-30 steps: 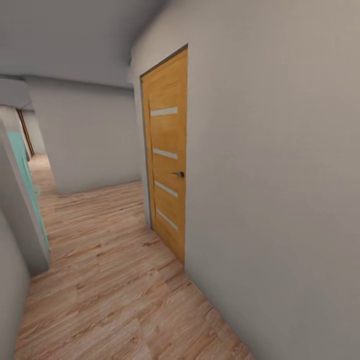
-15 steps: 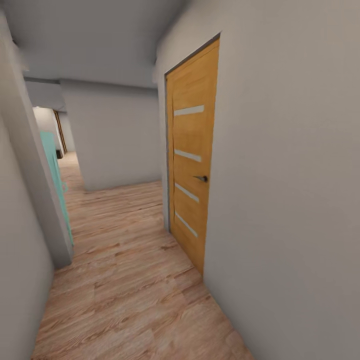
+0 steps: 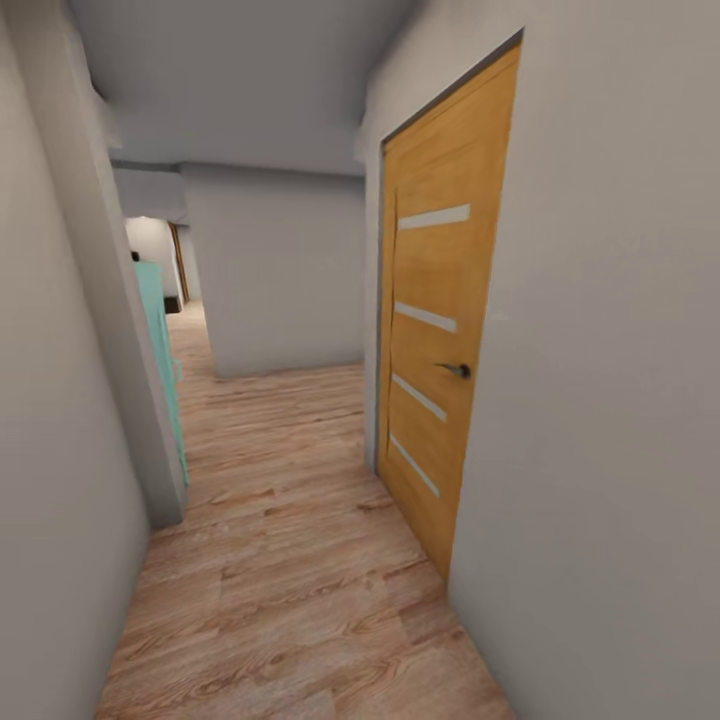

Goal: Move the two storage containers from the living room to the garage. In the garage, place one container on the floor and stack the other container on top of it (either order is fine).

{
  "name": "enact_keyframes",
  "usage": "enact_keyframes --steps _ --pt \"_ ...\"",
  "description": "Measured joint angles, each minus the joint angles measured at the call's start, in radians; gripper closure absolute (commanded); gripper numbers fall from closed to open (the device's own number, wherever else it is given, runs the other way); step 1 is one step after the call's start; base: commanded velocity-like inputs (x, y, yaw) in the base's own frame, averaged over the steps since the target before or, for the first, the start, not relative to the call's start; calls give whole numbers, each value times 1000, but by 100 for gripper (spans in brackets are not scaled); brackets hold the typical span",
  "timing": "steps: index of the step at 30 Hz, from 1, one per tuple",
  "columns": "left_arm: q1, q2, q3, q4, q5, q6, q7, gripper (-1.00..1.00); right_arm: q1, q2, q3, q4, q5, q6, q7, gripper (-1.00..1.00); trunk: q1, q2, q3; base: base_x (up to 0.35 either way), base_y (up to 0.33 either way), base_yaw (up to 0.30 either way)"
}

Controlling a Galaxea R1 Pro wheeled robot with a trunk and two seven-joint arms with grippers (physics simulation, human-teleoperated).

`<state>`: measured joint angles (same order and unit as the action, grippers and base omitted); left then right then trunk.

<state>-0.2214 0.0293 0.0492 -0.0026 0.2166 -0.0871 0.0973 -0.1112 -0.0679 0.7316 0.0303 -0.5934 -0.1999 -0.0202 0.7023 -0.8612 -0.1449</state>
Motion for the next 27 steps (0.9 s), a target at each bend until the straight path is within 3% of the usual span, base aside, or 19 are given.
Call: enact_keyframes --steps 27 --pt "0 0 0 0 0 1 0 -100 0 0 0 0 0 0 0 -100 0 0 0 320 0 269"
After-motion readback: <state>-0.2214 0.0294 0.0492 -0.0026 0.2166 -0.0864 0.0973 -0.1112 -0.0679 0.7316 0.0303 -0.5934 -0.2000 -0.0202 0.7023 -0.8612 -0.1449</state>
